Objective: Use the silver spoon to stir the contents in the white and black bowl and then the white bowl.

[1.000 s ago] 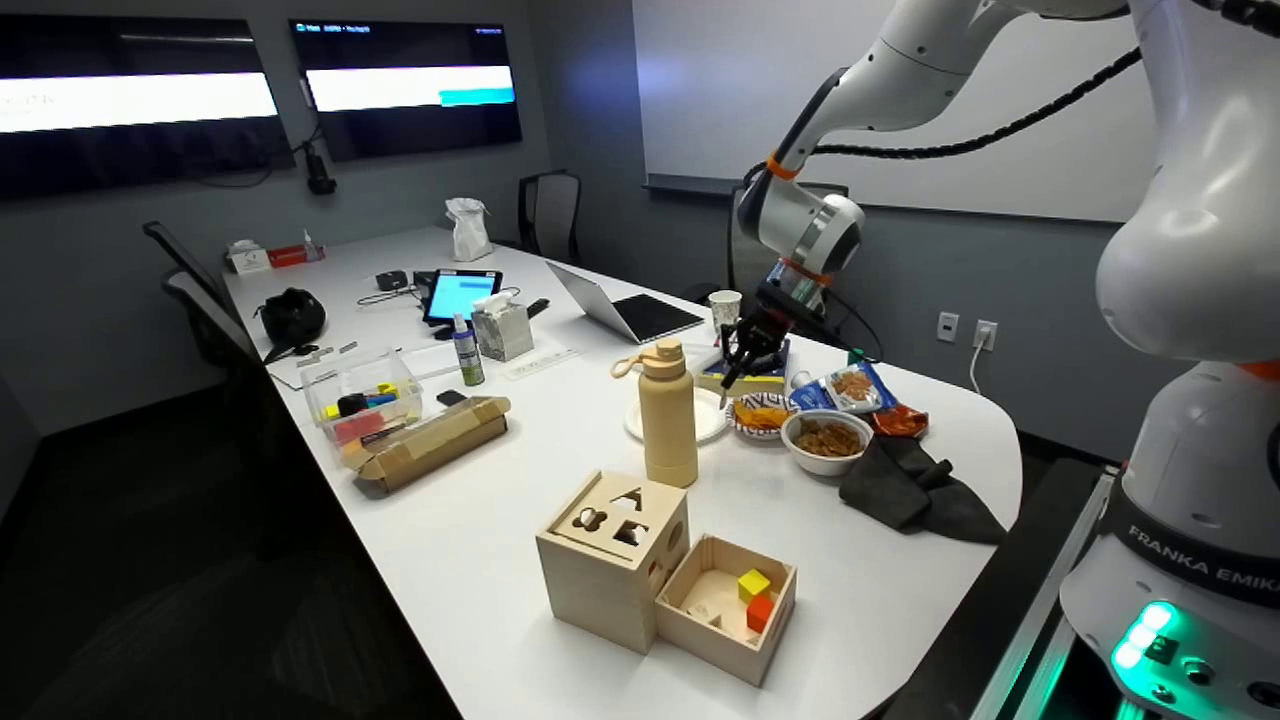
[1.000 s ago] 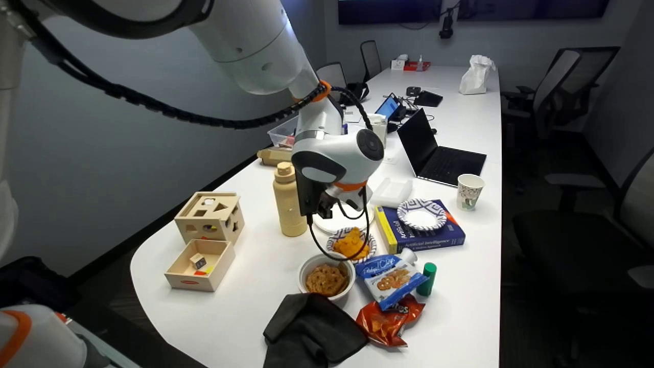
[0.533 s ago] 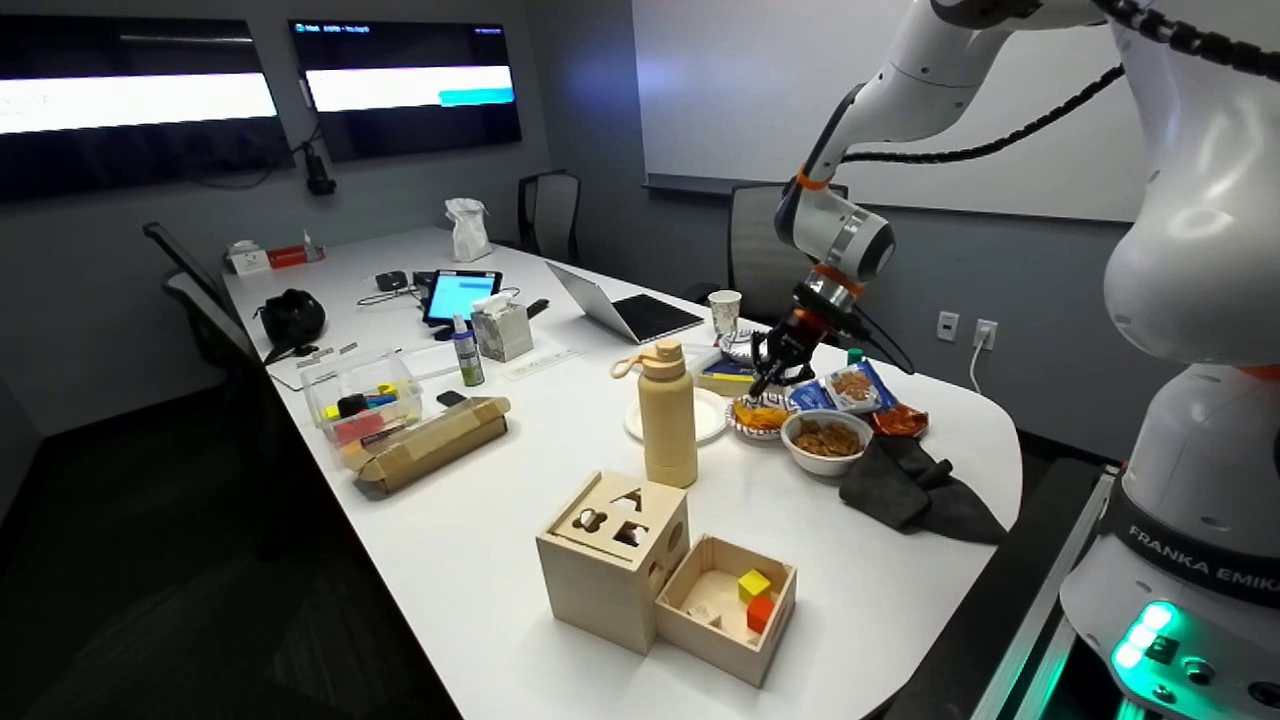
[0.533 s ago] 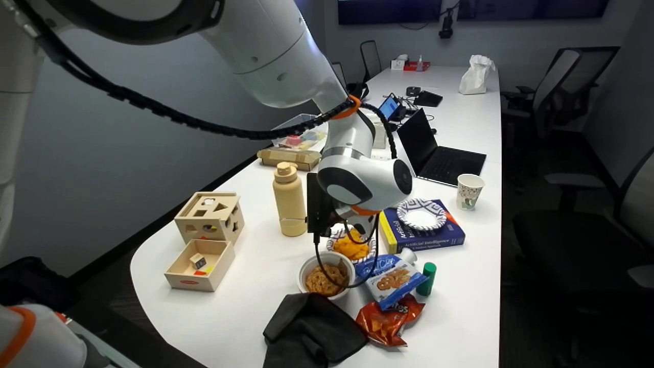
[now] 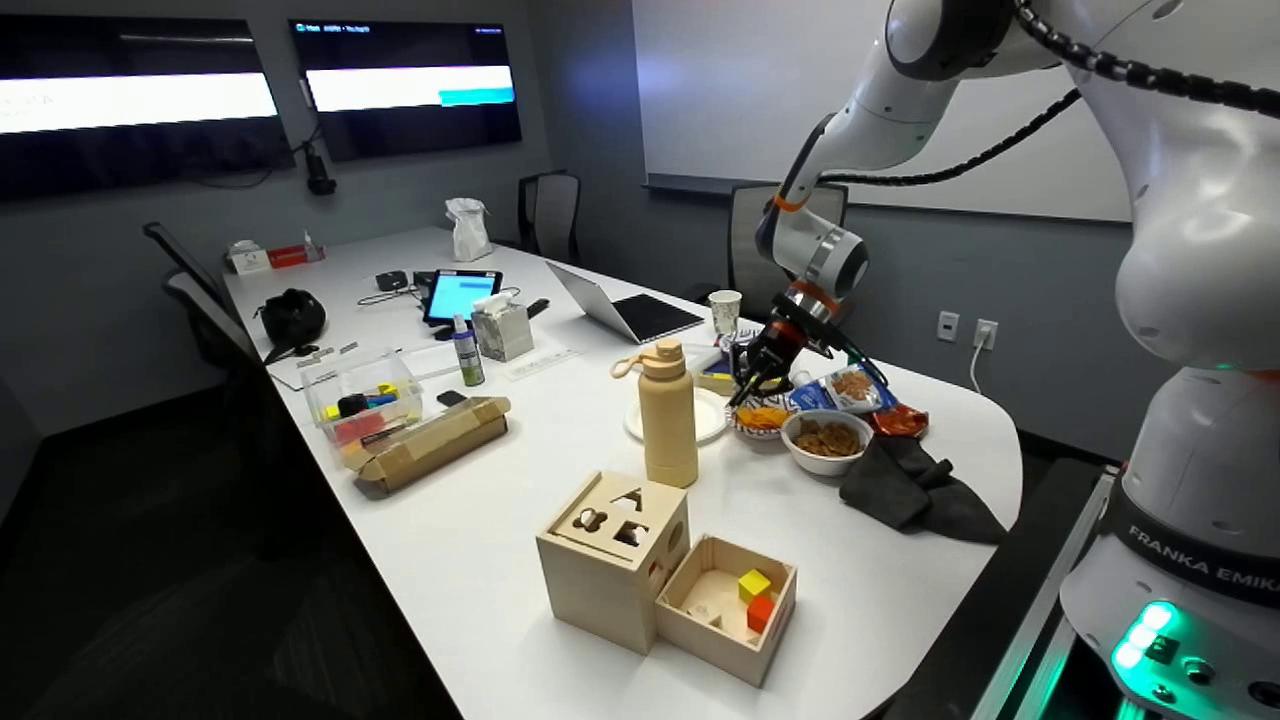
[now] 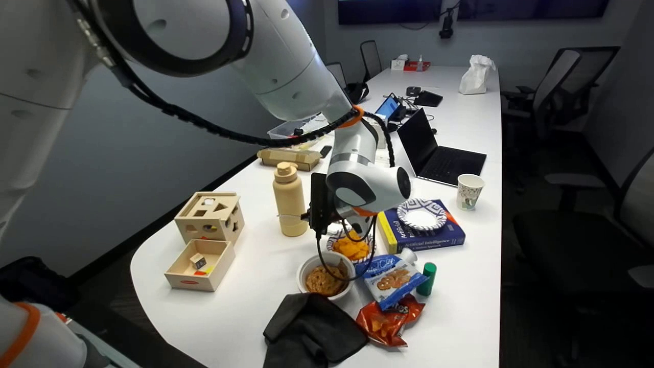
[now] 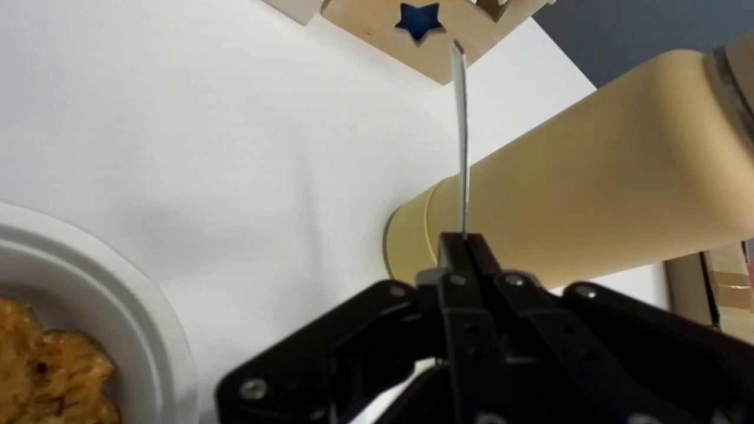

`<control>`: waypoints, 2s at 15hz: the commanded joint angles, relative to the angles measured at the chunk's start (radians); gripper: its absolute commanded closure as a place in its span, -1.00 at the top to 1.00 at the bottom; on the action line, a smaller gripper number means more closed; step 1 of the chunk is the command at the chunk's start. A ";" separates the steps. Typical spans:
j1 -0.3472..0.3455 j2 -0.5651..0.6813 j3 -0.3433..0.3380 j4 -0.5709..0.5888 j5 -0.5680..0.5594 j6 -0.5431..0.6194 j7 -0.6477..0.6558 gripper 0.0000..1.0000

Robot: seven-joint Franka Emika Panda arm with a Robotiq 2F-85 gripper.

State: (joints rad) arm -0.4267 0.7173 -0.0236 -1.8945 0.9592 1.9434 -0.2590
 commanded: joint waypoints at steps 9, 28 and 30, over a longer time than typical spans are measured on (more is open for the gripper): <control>0.003 0.161 -0.080 0.172 0.070 -0.107 0.112 -0.98; 0.023 0.193 -0.113 0.225 0.054 -0.251 0.218 -0.98; 0.033 0.196 -0.122 0.231 0.047 -0.262 0.235 -0.98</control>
State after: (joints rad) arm -0.4078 0.8888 -0.1317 -1.7069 1.0149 1.7261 -0.0602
